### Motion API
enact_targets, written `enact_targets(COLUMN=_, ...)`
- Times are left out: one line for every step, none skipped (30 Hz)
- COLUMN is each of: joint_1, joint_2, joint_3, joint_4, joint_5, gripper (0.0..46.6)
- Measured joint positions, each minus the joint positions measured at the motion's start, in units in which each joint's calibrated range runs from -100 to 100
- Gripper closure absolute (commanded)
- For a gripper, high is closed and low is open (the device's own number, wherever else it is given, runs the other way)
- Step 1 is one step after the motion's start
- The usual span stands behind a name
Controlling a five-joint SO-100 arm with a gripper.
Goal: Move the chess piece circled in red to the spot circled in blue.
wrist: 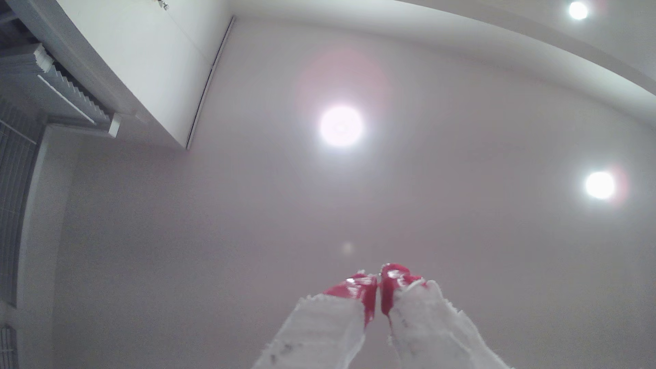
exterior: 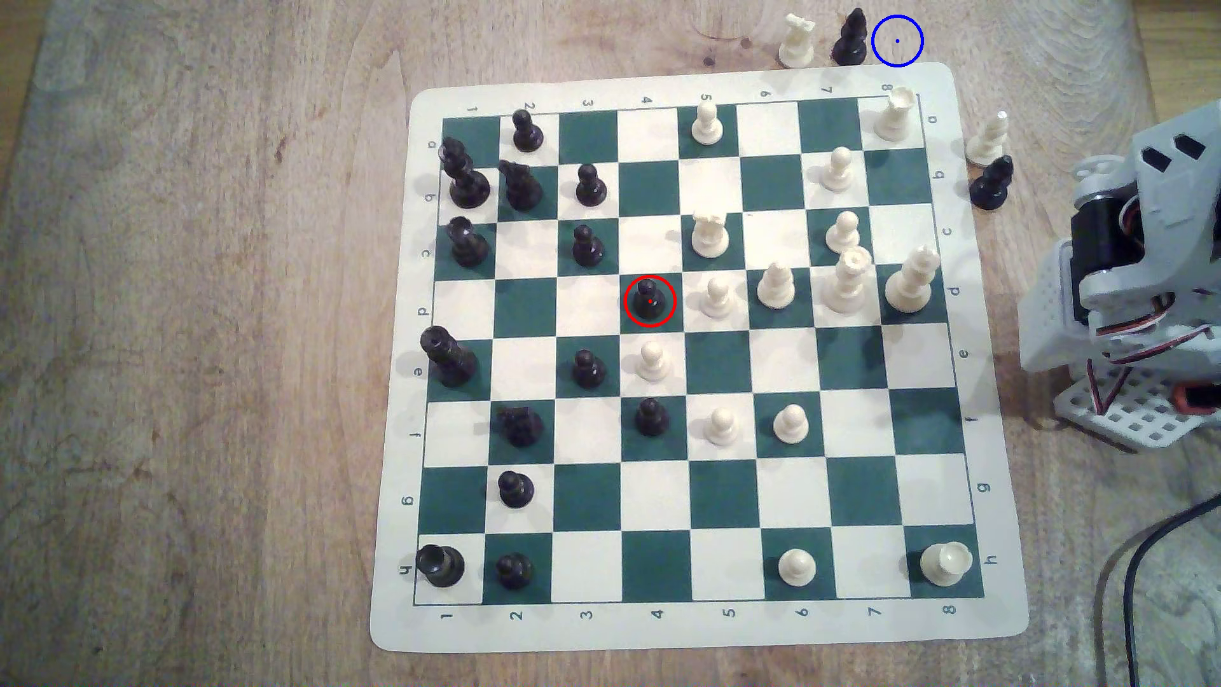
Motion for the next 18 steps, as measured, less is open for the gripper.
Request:
enact_targets(joint_1=0.00, joint_2=0.00, joint_3=0.00, joint_4=0.00, joint_5=0.00, gripper=46.4)
enact_targets(joint_1=0.00, joint_2=0.00, joint_3=0.00, joint_4=0.00, joint_5=0.00, gripper=46.4)
enact_targets(joint_1=0.44, joint_2=0.08, joint_3=0.00, joint_4=0.64, joint_5=0.05, gripper=46.4)
enact_targets(joint_1=1.40, joint_2=0.08, joint_3=0.00, joint_4=3.19, joint_5=0.39, gripper=46.4)
enact_targets(joint_1=1.62, joint_2=0.08, joint_3=0.00, joint_4=6.37, joint_5=0.34, gripper=46.4)
enact_targets(joint_1=1.77, joint_2=0.17, joint_3=0.00, joint_4=10.36, joint_5=0.39, gripper=46.4)
enact_targets(joint_1=1.99, joint_2=0.17, joint_3=0.00, joint_4=14.34, joint_5=0.34, gripper=46.4)
enact_targets(joint_1=2.21, joint_2=0.17, joint_3=0.00, joint_4=18.88, joint_5=0.34, gripper=46.4)
enact_targets(joint_1=2.51, joint_2=0.17, joint_3=0.00, joint_4=24.06, joint_5=0.34, gripper=46.4)
enact_targets(joint_1=2.95, joint_2=0.17, joint_3=0.00, joint_4=33.78, joint_5=0.34, gripper=46.4)
enact_targets(joint_1=3.17, joint_2=0.17, joint_3=0.00, joint_4=39.36, joint_5=0.34, gripper=46.4)
enact_targets(joint_1=3.47, joint_2=0.17, joint_3=-0.36, joint_4=45.98, joint_5=0.34, gripper=46.4)
enact_targets(joint_1=3.76, joint_2=0.17, joint_3=-1.36, joint_4=51.39, joint_5=0.34, gripper=46.4)
enact_targets(joint_1=4.20, joint_2=0.17, joint_3=-3.43, joint_4=61.91, joint_5=0.34, gripper=46.4)
enact_targets(joint_1=4.50, joint_2=0.17, joint_3=-4.70, joint_4=68.84, joint_5=0.34, gripper=46.4)
enact_targets(joint_1=5.01, joint_2=0.17, joint_3=-5.96, joint_4=75.78, joint_5=0.34, gripper=46.4)
enact_targets(joint_1=5.75, joint_2=0.34, joint_3=-7.41, joint_4=82.07, joint_5=0.34, gripper=46.4)
enact_targets(joint_1=6.49, joint_2=0.34, joint_3=-8.86, joint_4=87.65, joint_5=0.29, gripper=46.4)
